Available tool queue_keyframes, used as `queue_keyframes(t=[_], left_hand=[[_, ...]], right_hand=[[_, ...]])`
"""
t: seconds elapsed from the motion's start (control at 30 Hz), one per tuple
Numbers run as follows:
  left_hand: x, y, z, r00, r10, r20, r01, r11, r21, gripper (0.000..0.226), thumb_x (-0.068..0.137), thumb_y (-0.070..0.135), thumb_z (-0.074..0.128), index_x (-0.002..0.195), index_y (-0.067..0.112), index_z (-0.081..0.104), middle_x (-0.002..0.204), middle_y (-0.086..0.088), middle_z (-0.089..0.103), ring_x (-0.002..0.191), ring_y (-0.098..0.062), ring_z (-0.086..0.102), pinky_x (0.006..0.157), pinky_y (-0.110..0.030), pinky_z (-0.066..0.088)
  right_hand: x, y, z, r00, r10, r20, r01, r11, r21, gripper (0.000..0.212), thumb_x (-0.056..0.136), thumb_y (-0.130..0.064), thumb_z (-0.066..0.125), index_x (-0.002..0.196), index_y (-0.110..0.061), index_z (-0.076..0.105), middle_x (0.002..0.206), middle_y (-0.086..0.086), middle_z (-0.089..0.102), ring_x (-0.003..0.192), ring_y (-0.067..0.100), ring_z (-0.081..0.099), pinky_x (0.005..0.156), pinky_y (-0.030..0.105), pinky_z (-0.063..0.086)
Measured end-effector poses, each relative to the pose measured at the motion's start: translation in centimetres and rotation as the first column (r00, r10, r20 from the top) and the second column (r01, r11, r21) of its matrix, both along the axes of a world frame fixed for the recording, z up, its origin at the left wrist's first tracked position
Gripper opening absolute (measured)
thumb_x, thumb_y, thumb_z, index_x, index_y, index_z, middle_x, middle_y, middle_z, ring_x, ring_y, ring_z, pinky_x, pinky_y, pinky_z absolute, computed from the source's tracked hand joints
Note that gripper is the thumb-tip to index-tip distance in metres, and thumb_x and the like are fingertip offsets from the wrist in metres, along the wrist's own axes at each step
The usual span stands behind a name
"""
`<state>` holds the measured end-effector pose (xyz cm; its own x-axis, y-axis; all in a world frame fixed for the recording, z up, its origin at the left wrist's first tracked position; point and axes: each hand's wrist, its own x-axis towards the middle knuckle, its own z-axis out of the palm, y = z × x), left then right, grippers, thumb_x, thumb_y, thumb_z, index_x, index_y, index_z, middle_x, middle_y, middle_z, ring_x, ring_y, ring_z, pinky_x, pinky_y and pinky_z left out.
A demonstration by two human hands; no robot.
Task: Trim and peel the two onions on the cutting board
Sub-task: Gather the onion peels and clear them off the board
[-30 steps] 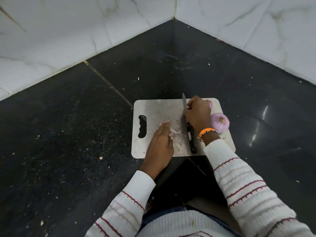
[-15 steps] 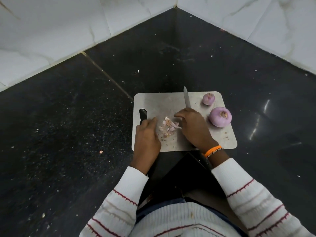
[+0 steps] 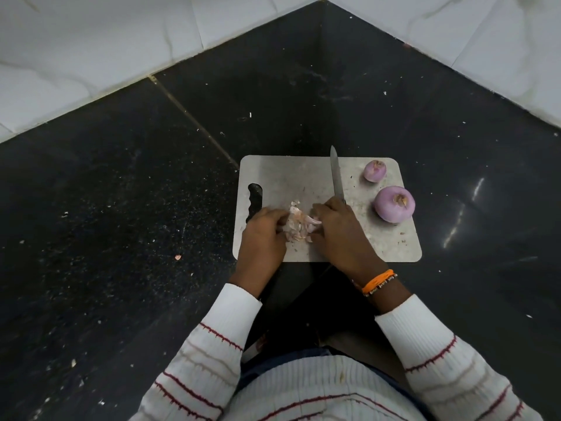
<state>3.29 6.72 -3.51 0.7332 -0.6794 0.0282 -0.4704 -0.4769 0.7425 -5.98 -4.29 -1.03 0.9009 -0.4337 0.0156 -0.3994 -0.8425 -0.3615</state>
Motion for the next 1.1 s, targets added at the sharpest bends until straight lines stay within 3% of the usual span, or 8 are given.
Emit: queue_keyframes(t=[0.17, 0.3, 0.43, 0.53, 0.67, 0.87, 1.0, 1.1], left_hand=[[-0.6, -0.2, 0.2, 1.0, 0.02, -0.015, -0.022, 0.992, -0.124, 0.047, 0.077, -0.021, 0.048, 0.113, 0.003, 0.067, 0.106, -0.013, 0.069, 0.094, -0.017, 0.063, 0.082, 0.001, 0.039], [-0.5, 0.2, 0.5, 0.993, 0.109, -0.054, -0.117, 0.974, -0.195, 0.042, 0.084, -0.014, 0.046, 0.108, 0.011, 0.069, 0.103, -0.004, 0.07, 0.095, -0.013, 0.064, 0.086, -0.016, 0.048], [-0.5, 0.3, 0.9, 0.98, 0.183, -0.083, -0.196, 0.958, -0.207, 0.036, 0.087, -0.01, 0.045, 0.098, 0.014, 0.07, 0.095, 0.001, 0.069, 0.088, -0.006, 0.063, 0.079, -0.009, 0.045], [-0.3, 0.2, 0.8, 0.972, 0.214, -0.093, -0.228, 0.955, -0.191, 0.036, 0.087, -0.008, 0.046, 0.095, 0.016, 0.071, 0.094, 0.004, 0.069, 0.086, -0.003, 0.062, 0.076, -0.007, 0.044], [0.0, 0.3, 0.5, 0.969, 0.224, -0.106, -0.241, 0.95, -0.199, 0.034, 0.087, -0.008, 0.045, 0.094, 0.012, 0.071, 0.095, 0.002, 0.069, 0.086, -0.001, 0.061, 0.076, -0.006, 0.043], [0.2, 0.5, 0.3, 0.963, 0.234, -0.133, -0.254, 0.953, -0.163, 0.033, 0.089, -0.008, 0.045, 0.095, 0.012, 0.07, 0.098, 0.002, 0.069, 0.087, 0.001, 0.06, 0.076, 0.0, 0.04], [0.0, 0.8, 0.2, 0.967, 0.208, -0.145, -0.223, 0.97, -0.097, 0.026, 0.085, -0.003, 0.058, 0.096, 0.016, 0.07, 0.098, 0.006, 0.066, 0.086, -0.001, 0.06, 0.075, 0.002, 0.038], [-0.1, 0.9, 0.3, 0.975, 0.185, -0.126, -0.196, 0.977, -0.081, 0.025, 0.082, -0.004, 0.062, 0.097, 0.016, 0.07, 0.097, 0.005, 0.063, 0.083, 0.001, 0.058, 0.076, 0.001, 0.039]], right_hand=[[0.6, 0.3, -0.3, 0.999, -0.05, 0.002, 0.048, 0.963, 0.264, 0.034, 0.081, -0.009, 0.062, 0.114, -0.008, 0.057, 0.109, 0.015, 0.047, 0.099, 0.032, 0.048, 0.091, 0.037, 0.04], [1.2, -0.1, 0.6, 0.999, -0.001, -0.054, 0.01, 0.987, 0.161, 0.063, 0.079, -0.022, 0.069, 0.135, -0.012, 0.043, 0.134, 0.011, 0.04, 0.117, 0.03, 0.038, 0.098, 0.029, 0.027], [1.7, 1.1, 0.0, 0.973, 0.118, -0.199, -0.118, 0.993, 0.012, 0.065, 0.086, -0.02, 0.061, 0.142, -0.015, 0.029, 0.15, 0.012, 0.023, 0.128, 0.034, 0.027, 0.101, 0.041, 0.035], [1.4, 2.1, -0.8, 0.985, 0.105, -0.137, -0.115, 0.991, -0.07, 0.046, 0.087, -0.006, 0.05, 0.133, -0.011, 0.044, 0.139, 0.018, 0.039, 0.118, 0.038, 0.04, 0.083, 0.045, 0.047], [1.0, 3.0, -1.9, 0.995, 0.093, 0.022, -0.086, 0.972, -0.221, 0.033, 0.071, -0.007, 0.043, 0.092, -0.009, 0.069, 0.097, 0.011, 0.066, 0.082, 0.027, 0.063, 0.048, 0.029, 0.052], [0.1, 2.5, -2.8, 0.987, 0.16, 0.028, -0.143, 0.937, -0.318, 0.015, 0.063, -0.003, 0.054, 0.071, -0.009, 0.065, 0.079, 0.006, 0.062, 0.069, 0.023, 0.06, 0.037, 0.024, 0.044], [0.4, 1.3, -2.6, 0.98, 0.153, 0.13, -0.143, 0.986, -0.085, 0.014, 0.065, 0.001, 0.058, 0.072, -0.007, 0.067, 0.078, 0.009, 0.061, 0.072, 0.027, 0.061, 0.051, 0.03, 0.05], [0.7, -0.3, -0.9, 0.959, -0.151, 0.239, 0.042, 0.912, 0.408, 0.021, 0.076, 0.007, 0.06, 0.083, -0.006, 0.075, 0.085, 0.007, 0.07, 0.077, 0.016, 0.064, 0.071, 0.019, 0.05]])
